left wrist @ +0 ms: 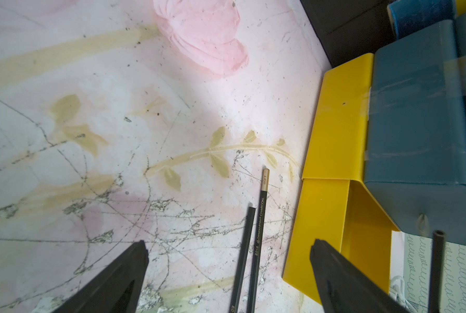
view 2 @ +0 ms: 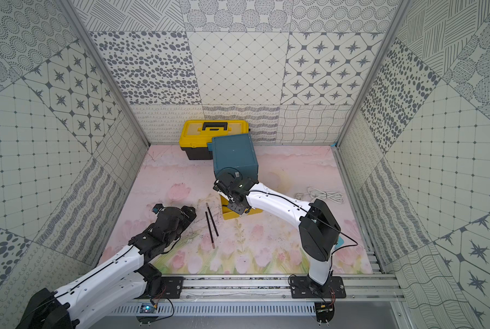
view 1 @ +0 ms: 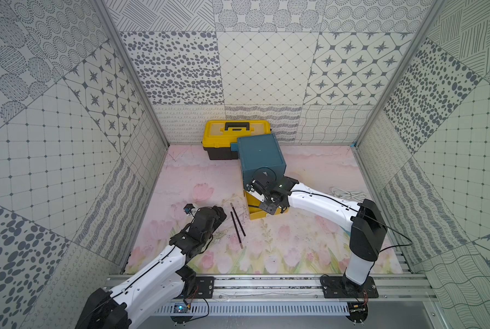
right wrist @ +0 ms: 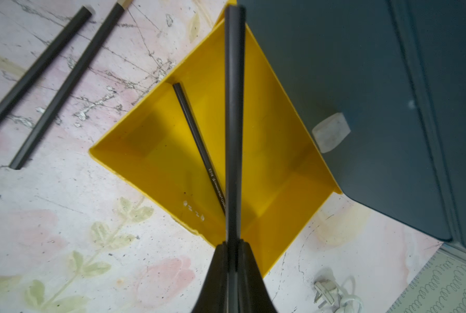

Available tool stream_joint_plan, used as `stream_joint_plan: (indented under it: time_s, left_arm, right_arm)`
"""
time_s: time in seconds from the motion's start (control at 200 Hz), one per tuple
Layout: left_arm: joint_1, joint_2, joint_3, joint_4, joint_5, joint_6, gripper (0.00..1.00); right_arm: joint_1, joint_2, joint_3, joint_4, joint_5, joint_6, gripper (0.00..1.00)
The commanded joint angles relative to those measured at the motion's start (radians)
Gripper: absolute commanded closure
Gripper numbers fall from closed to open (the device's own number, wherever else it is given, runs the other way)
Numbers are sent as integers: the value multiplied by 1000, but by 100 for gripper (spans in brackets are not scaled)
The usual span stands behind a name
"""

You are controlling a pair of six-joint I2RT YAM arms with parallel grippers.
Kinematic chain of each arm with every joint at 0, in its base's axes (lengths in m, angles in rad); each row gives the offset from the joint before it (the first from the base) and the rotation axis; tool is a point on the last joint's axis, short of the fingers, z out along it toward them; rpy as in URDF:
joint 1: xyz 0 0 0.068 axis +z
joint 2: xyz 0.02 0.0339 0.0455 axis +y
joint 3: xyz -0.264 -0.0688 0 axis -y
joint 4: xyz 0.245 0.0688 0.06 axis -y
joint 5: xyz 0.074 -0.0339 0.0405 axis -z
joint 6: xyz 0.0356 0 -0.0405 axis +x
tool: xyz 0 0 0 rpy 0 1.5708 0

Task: Please place the pencils in the drawer according to their color
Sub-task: Place the pencil in the drawer.

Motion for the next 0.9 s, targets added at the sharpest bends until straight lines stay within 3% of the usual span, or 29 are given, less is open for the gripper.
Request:
stream_joint_plan:
  time_s: [0.0, 0.535, 0.896]
  left_arm:
    - [2, 2, -1, -6, -21, 5, 1]
    - [7, 7, 5, 4, -20, 11, 1]
    - [8, 10, 5, 3, -17, 11, 1]
  right_arm:
    - [-15, 40, 34, 22, 39, -71, 100]
    - [-80, 137, 78, 51, 53, -133, 100]
    - [-79, 173, 83, 64, -6, -141, 100]
